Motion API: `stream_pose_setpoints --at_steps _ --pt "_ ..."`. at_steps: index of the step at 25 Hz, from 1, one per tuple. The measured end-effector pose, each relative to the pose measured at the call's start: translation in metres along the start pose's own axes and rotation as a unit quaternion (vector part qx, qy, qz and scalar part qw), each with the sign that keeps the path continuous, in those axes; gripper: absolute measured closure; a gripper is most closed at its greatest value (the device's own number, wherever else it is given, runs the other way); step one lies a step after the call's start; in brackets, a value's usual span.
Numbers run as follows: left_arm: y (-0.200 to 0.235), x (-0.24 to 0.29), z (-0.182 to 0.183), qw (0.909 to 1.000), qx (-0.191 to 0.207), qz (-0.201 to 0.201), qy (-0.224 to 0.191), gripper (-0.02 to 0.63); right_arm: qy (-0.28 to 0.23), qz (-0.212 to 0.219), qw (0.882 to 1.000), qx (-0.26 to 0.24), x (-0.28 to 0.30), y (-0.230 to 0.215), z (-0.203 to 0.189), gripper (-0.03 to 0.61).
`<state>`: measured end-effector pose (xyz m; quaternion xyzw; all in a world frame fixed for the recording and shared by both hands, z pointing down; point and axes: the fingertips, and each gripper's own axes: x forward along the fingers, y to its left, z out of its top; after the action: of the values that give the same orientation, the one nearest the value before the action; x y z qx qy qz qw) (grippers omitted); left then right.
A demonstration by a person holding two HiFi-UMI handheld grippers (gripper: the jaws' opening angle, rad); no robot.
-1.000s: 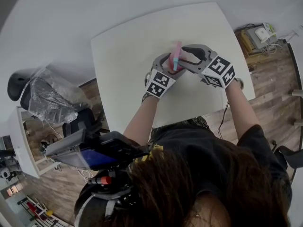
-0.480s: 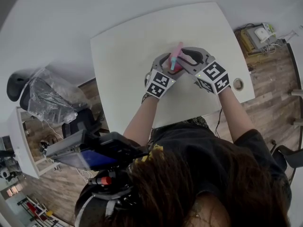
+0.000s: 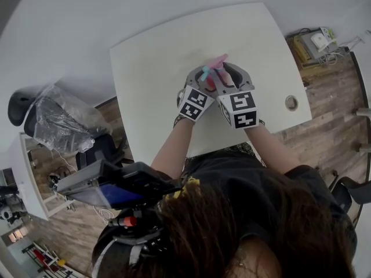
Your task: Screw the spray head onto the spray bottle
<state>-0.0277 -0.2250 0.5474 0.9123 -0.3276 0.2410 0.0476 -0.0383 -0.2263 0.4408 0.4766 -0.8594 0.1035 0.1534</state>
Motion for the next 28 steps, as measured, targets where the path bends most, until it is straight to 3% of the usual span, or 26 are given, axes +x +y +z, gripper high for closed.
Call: stream_pose_setpoints --at_steps 4,10,13,17,21,24,28 --pt "0.000 0.000 -0.001 1.0000 -0.003 0.001 0.000 0.244 -0.002 -0.049 0.999 0.019 0.000 0.001 0.000 0.449" --pt "-0.001 0.000 0.000 1.0000 -0.002 -0.003 -0.002 0.244 0.002 -0.022 0.999 0.031 0.000 -0.001 -0.001 0.448" --pt "-0.002 0.001 0.000 1.0000 -0.003 -0.005 -0.003 0.243 0.011 0.031 0.999 0.038 -0.002 -0.001 -0.003 0.447" --pt "-0.002 0.001 -0.001 1.0000 -0.002 -0.006 -0.003 0.244 0.033 0.145 0.989 0.011 -0.008 0.003 -0.006 0.442" --pt "-0.002 0.001 -0.001 1.0000 -0.001 -0.009 -0.004 0.244 0.053 0.261 0.961 -0.071 -0.012 0.000 -0.011 0.419" --pt "-0.002 0.000 -0.001 1.0000 -0.001 -0.009 -0.002 0.244 0.042 0.320 0.945 -0.047 -0.008 -0.009 -0.001 0.417" --pt "-0.002 0.001 0.000 0.9999 0.001 -0.011 -0.001 0.244 0.047 0.407 0.911 -0.055 -0.008 0.001 0.008 0.417"
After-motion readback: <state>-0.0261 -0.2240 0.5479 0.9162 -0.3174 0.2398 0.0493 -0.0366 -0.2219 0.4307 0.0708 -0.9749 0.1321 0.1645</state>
